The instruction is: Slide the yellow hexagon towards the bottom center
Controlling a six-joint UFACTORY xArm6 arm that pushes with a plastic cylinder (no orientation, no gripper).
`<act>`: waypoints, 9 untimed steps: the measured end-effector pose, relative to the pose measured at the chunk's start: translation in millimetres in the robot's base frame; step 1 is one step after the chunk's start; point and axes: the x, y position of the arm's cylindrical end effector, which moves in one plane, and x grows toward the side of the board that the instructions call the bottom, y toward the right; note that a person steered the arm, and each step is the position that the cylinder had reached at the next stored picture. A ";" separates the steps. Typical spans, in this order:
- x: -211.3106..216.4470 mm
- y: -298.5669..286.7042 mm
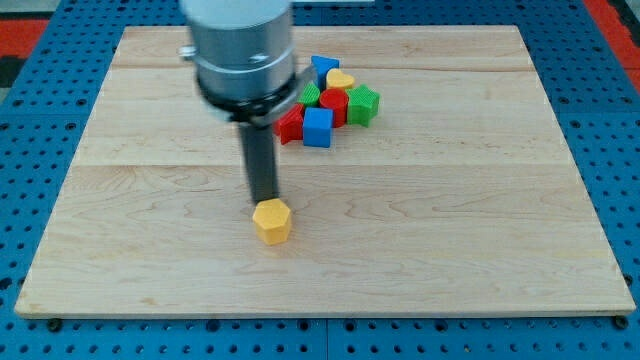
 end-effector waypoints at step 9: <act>75.0 9.9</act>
